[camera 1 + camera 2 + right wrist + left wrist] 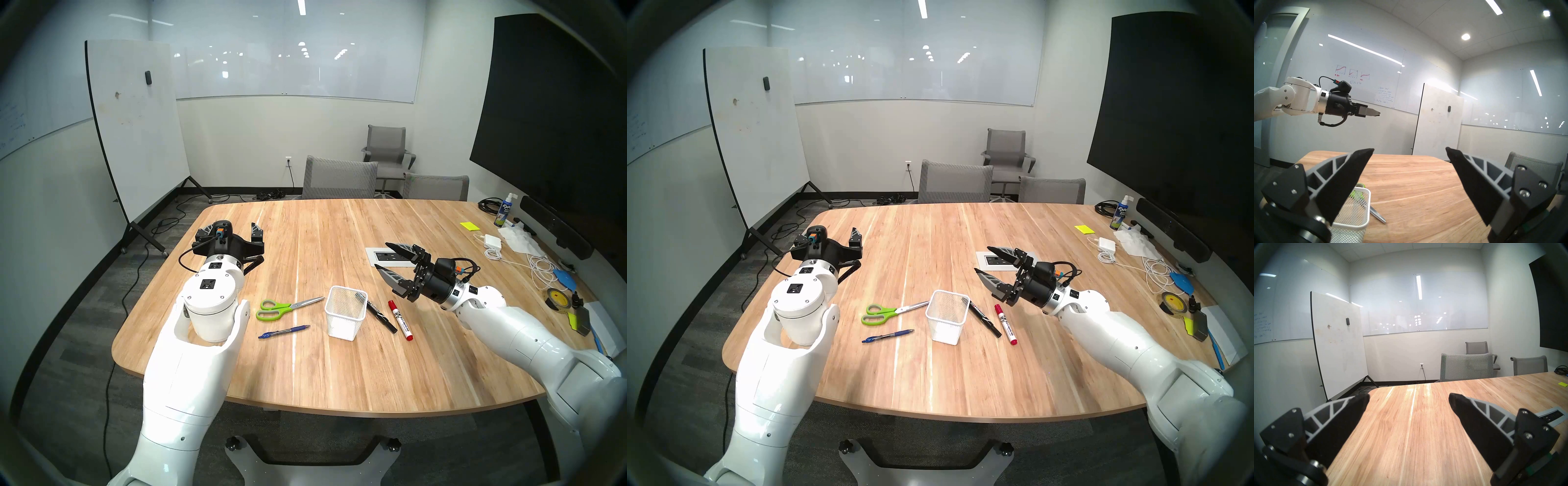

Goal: Place the pen, the marker, and the scissors into the pen holder

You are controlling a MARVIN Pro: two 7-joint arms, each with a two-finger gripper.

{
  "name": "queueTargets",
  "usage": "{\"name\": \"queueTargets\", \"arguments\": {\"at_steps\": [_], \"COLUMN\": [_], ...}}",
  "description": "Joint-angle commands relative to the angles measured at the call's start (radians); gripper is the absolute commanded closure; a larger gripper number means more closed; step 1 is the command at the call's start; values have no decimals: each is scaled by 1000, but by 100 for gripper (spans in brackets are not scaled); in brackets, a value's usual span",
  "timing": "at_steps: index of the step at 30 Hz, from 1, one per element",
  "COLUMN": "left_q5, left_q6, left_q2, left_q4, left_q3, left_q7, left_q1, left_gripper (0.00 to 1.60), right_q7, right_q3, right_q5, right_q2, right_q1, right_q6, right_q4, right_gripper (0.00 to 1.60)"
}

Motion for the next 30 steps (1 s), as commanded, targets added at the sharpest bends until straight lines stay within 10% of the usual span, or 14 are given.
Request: {"name": "queueTargets", "arguments": {"at_steps": [1,30], "left_q5": [0,0], "left_q6": [-1,-1], "left_q2": [-1,-1], "left_q4": [-18,-18], "left_q3": [0,0], "left_q7": [-1,-1], "left_q1": [-6,-6], "left_gripper": [0,0], "right_q7": [-19,-128], "right_q3": [8,5], "right_q5": [6,-93], "right_q2": [8,139], "right_q1": [0,-65], "right_q6": [5,84], "right_q4": [-26,-193], "right_gripper": [0,0]}}
